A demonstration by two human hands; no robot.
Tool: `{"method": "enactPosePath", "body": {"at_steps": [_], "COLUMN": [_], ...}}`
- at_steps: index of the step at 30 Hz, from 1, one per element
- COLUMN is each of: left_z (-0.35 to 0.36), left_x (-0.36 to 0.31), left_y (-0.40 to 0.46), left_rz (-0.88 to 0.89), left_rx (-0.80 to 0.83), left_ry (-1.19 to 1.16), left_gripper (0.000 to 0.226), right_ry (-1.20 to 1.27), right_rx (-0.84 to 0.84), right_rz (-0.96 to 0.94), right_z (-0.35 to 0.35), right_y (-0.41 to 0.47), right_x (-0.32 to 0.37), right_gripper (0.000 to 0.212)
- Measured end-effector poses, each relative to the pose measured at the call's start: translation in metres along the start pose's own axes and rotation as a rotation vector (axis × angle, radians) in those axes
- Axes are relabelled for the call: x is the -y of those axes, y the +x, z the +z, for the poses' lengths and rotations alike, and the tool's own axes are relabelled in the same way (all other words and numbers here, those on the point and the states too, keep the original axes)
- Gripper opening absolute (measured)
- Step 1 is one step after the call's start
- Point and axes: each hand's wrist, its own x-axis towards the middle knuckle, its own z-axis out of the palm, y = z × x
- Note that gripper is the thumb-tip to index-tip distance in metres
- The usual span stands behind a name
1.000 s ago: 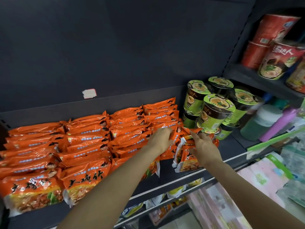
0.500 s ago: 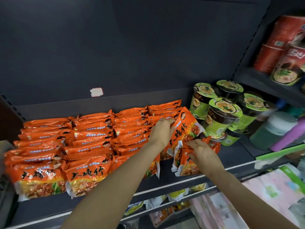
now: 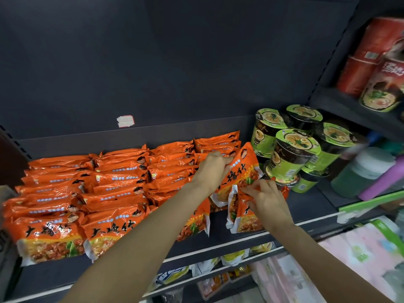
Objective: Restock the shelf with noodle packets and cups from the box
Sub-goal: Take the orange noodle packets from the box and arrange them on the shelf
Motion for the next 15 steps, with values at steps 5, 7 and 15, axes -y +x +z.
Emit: {"method": "enactPosePath", "body": {"at_steps": [5,7,15], "left_z": [0.002,0.002,0.011], "left_x": [-0.007,-0.007,-0.009], "left_y": [0.006,0.009,0.01], "left_rz": [0.013,0.007,0.036], "left_rx": [0.07,0.102,0.248], "left_ry": [0.086,0.131,0.131], "left_gripper": [0.04,0.04,0.047], "right_ry": [0.014,0.038,0.029], "right_rx": [0.07,0.078,0.031], "right_rz": [-0.028,-0.056,-0.03], "right_z": [0.002,0.004,0.006], "right_y": [0.0,0.0,-0.002], "right_x": [0.001,0.0,0.003], "right_gripper": [0.042,0.043,0.044]}}
